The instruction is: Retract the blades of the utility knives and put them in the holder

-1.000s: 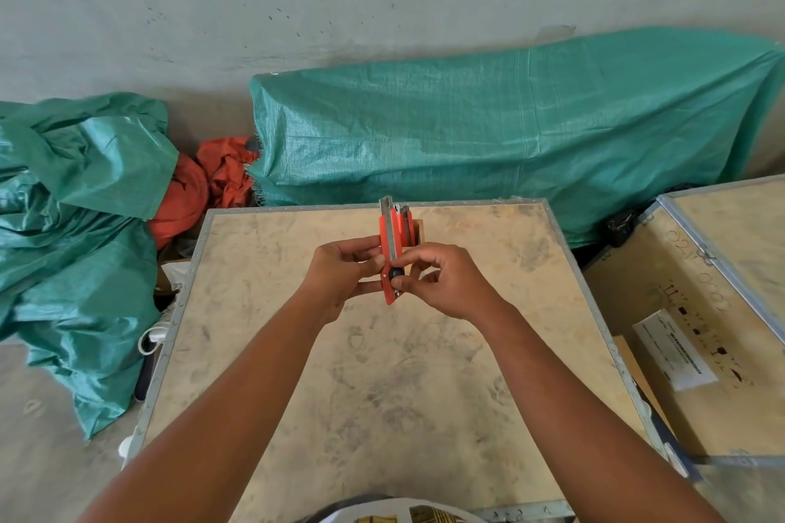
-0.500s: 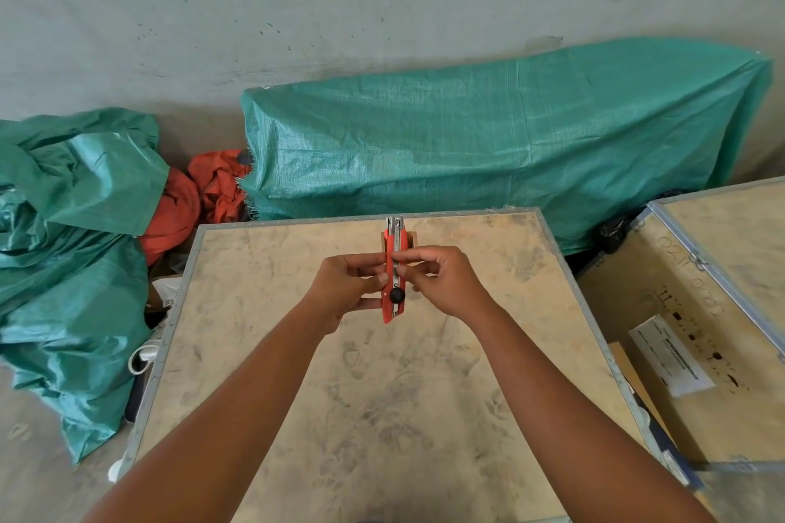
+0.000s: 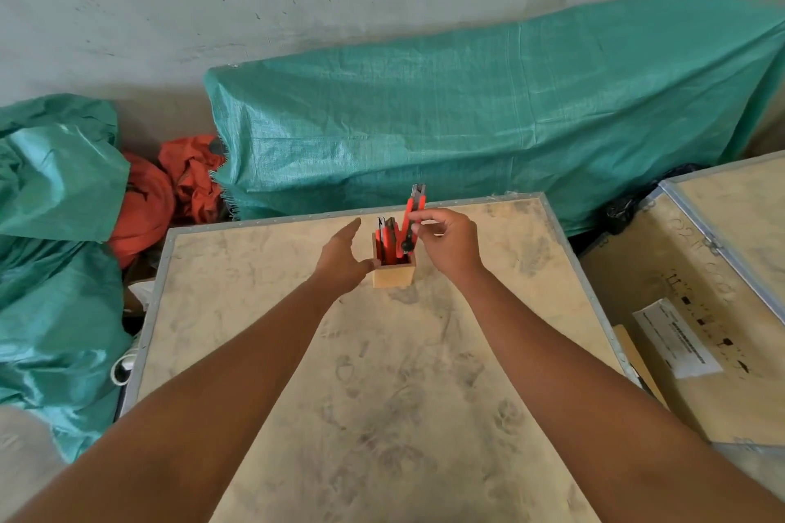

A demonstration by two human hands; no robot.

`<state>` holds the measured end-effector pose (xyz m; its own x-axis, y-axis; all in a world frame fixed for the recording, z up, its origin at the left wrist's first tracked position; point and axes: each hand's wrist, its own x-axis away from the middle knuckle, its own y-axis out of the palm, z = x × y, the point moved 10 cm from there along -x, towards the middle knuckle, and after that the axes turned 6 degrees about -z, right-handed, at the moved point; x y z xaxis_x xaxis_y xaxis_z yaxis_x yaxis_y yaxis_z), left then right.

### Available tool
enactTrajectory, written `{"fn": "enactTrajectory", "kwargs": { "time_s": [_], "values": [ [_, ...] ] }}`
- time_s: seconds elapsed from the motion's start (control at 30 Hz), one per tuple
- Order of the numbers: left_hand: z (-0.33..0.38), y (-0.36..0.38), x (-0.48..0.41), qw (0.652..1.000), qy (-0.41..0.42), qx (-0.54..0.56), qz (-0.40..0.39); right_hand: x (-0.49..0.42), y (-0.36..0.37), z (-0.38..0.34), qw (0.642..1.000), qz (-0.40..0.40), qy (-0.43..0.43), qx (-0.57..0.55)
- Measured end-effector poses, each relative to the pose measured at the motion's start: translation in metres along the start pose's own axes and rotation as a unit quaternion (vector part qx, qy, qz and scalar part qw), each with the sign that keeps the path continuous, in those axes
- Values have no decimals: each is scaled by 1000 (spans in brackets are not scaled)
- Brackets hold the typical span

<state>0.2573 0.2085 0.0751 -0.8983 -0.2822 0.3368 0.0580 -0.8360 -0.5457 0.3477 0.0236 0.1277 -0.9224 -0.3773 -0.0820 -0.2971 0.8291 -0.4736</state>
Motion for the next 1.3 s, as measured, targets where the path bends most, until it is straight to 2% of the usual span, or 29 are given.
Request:
{"fn": "enactTrajectory", "kwargs": {
  "time_s": [0.13,0.3,0.57,0.77,1.3],
  "values": [
    [-6,23,-32,996,-1,-61,-58,-14,16,19,999,3,-3,42],
    [-18,43,-52,993,-4,-40,-109,-18,34,37,995,-8,-32,93],
    [-20,46,-59,993,-3,-4,-119,-22,53,54,988,-41,-13,151],
    [-23,48,-59,992,-9,26,-125,-18,49,65,993,-15,51,105],
    [-24,45,-52,995,-33,36,-87,-10,53,67,993,-38,76,88]
  ]
}}
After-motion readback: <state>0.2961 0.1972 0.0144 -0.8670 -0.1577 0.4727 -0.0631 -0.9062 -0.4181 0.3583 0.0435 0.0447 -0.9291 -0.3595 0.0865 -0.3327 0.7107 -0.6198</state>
